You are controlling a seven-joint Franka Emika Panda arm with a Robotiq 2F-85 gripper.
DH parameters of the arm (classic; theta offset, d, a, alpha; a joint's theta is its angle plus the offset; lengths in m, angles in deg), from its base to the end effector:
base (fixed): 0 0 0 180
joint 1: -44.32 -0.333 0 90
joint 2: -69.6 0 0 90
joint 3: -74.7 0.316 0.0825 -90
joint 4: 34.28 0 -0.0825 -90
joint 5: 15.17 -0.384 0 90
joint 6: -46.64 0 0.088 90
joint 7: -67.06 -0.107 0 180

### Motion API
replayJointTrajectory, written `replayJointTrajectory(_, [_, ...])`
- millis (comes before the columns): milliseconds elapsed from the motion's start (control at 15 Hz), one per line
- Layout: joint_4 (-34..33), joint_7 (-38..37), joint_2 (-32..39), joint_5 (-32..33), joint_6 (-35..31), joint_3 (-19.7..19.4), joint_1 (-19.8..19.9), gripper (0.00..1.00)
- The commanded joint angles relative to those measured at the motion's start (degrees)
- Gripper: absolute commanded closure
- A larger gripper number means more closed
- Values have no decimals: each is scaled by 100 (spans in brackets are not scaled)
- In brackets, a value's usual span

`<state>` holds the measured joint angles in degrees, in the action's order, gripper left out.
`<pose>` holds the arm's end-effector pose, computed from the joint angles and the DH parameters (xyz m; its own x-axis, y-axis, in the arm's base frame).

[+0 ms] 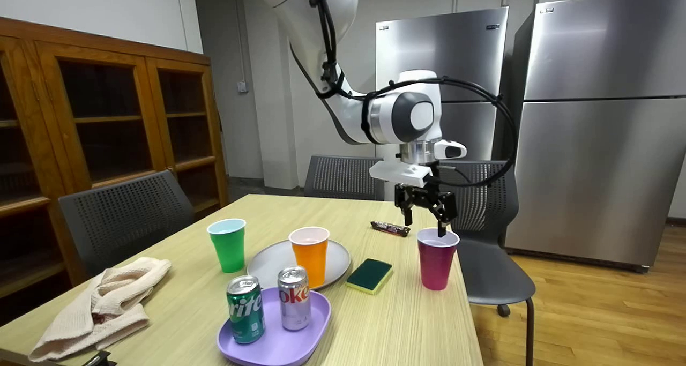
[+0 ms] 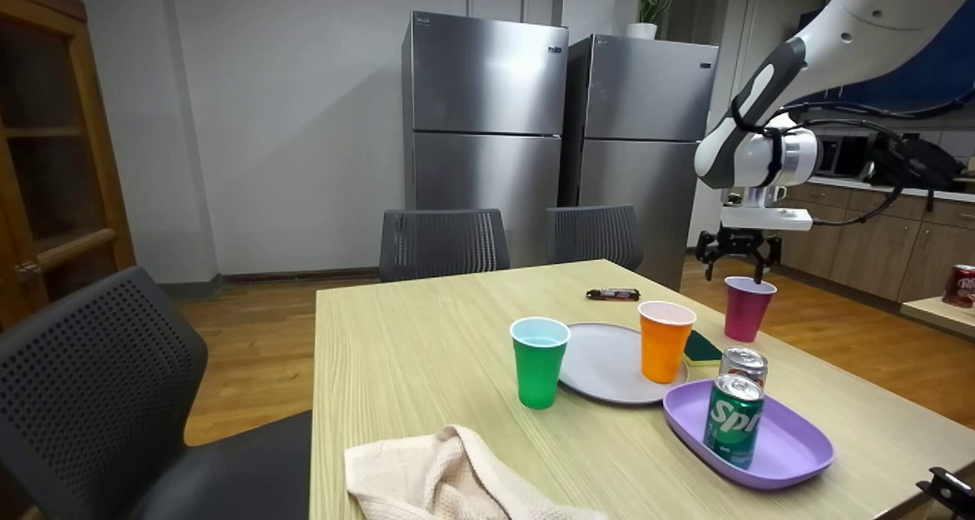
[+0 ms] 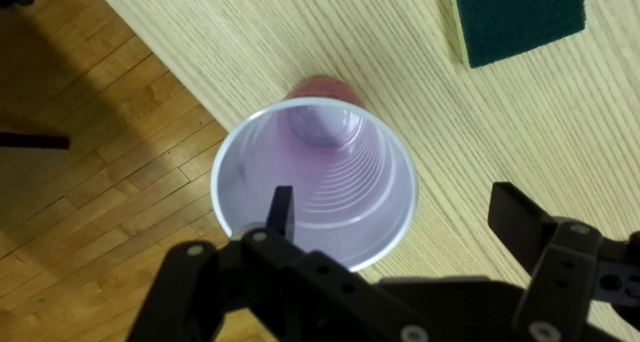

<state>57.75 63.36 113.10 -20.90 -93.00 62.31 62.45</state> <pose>0.6157 -0.3385 0.1985 0.8200 -0.5643 0.0958 -0.5711 -0.8178 0.0709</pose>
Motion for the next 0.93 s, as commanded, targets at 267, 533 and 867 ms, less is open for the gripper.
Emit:
replayJointTrajectory(267, [-190, -8, 81, 29, 39, 33, 54, 0])
replayJointTrajectory(533, [-248, -4, 83, 28, 76, 32, 78, 0])
replayJointTrajectory(867, [-219, 20, 106, 28, 40, 47, 78, 0])
